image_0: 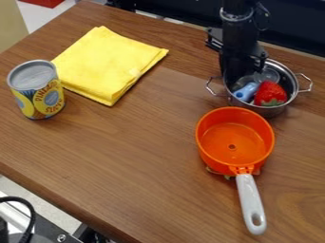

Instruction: Move the silver pot to the bottom middle of the table

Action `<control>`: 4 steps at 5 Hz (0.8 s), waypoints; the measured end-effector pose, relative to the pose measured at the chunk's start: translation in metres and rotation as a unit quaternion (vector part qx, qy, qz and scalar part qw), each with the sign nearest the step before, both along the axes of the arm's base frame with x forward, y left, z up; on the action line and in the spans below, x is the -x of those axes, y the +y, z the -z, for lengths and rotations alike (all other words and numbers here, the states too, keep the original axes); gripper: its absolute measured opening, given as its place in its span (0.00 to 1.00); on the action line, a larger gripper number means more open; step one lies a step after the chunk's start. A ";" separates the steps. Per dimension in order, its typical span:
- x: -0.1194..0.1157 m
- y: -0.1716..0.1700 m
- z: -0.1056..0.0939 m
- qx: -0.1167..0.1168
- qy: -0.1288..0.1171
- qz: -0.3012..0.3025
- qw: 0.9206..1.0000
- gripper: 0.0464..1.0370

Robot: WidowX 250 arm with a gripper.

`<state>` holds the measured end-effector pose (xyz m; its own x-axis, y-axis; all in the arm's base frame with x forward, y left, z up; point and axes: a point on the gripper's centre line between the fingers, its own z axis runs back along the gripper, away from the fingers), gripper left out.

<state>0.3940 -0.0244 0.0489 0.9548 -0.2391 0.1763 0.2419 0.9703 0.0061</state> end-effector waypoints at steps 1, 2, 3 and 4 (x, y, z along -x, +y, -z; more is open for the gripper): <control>-0.003 0.005 -0.006 0.012 0.001 0.004 1.000 0.01; -0.003 0.009 -0.011 0.028 0.007 0.007 1.000 0.01; 0.000 0.015 -0.013 0.043 0.018 0.013 0.999 0.01; 0.001 0.022 -0.022 0.042 0.015 0.016 0.999 0.01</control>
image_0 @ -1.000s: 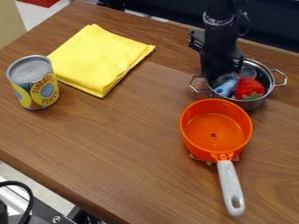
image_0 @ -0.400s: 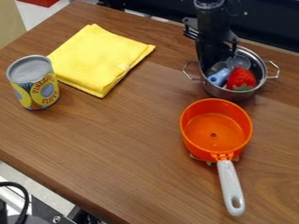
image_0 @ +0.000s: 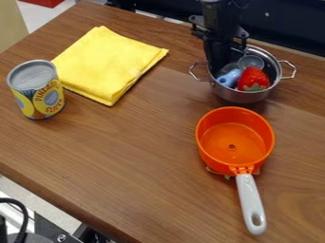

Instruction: Move the silver pot to the bottom middle of the table

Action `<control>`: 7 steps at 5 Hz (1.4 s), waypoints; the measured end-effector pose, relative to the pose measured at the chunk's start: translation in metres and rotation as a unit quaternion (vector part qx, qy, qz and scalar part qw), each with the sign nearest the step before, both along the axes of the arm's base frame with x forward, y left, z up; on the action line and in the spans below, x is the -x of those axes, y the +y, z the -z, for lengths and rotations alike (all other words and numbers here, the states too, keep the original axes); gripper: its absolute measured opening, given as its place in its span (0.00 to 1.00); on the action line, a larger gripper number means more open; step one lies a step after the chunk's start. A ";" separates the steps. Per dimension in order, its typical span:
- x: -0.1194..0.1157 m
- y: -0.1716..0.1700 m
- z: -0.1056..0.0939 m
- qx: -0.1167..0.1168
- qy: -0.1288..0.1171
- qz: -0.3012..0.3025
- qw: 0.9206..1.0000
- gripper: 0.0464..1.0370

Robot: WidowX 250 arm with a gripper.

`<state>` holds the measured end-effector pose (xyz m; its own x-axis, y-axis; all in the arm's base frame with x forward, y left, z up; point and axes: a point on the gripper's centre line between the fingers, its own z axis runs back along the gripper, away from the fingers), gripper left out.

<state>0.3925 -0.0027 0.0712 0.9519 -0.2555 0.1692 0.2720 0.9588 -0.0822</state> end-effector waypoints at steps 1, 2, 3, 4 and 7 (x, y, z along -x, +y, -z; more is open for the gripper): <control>0.014 0.009 -0.026 -0.018 -0.009 0.027 0.999 0.01; 0.042 0.022 -0.046 -0.013 -0.017 0.052 0.998 0.01; 0.066 0.036 -0.060 -0.007 -0.014 0.066 0.998 0.01; 0.097 0.044 -0.058 0.006 -0.006 0.089 0.996 0.01; 0.155 0.062 -0.026 -0.004 0.014 0.191 0.981 0.01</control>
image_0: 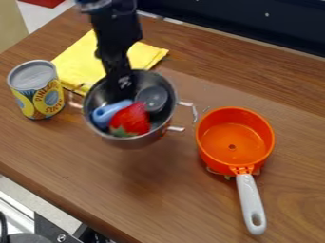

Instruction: Move the silver pot to the bottom middle of the table

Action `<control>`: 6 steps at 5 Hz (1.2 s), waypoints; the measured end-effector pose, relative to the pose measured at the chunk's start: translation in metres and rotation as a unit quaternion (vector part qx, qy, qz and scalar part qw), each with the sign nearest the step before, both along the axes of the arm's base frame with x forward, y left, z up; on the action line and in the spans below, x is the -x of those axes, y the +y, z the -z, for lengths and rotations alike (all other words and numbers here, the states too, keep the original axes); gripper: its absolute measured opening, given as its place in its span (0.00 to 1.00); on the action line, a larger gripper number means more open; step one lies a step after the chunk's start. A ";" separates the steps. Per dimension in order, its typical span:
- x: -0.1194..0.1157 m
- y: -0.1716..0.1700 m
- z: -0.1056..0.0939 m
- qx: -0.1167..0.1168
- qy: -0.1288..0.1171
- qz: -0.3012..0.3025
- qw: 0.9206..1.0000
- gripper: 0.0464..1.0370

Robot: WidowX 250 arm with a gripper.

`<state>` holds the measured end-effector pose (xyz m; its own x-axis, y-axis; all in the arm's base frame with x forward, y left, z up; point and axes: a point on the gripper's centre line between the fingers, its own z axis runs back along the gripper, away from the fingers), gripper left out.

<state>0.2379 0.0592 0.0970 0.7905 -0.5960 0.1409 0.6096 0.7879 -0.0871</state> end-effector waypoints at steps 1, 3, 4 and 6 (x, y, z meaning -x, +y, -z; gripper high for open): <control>0.004 0.005 0.010 -0.011 -0.005 0.017 1.000 0.01; 0.005 0.005 0.036 -0.023 -0.003 0.037 0.999 0.01; 0.008 0.003 0.046 -0.023 0.001 0.047 0.999 0.01; 0.011 0.002 0.054 -0.019 0.022 0.056 0.998 0.03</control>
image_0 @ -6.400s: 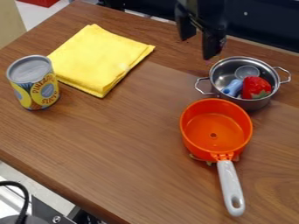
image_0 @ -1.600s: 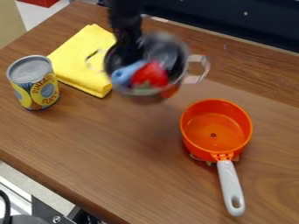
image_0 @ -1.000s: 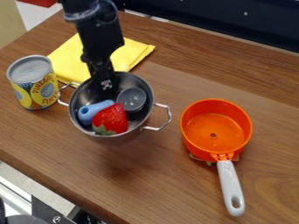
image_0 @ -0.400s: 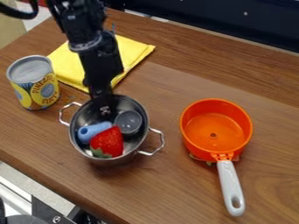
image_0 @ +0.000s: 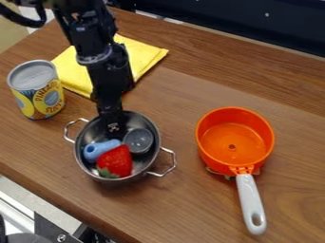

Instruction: Move the silver pot to the bottom middle of the table

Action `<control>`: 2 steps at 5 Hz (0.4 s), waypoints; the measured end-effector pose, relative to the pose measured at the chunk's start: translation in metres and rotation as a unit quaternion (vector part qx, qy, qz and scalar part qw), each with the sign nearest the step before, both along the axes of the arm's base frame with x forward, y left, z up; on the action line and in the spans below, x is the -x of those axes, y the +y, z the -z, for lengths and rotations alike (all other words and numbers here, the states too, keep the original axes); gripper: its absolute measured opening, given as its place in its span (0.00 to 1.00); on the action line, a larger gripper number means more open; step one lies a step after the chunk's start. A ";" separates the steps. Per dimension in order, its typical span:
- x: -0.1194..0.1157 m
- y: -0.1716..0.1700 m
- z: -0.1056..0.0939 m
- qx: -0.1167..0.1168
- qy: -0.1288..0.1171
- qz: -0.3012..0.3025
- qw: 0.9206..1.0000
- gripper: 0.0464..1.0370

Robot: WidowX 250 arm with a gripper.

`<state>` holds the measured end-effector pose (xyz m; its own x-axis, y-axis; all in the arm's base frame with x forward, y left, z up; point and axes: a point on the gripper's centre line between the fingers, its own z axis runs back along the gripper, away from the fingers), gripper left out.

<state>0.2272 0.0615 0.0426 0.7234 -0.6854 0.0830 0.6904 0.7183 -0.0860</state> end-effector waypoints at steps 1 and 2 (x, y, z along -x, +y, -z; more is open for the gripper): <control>-0.002 0.002 -0.002 -0.003 0.002 0.000 1.000 0.18; -0.002 0.004 -0.003 -0.008 0.004 -0.005 1.000 0.43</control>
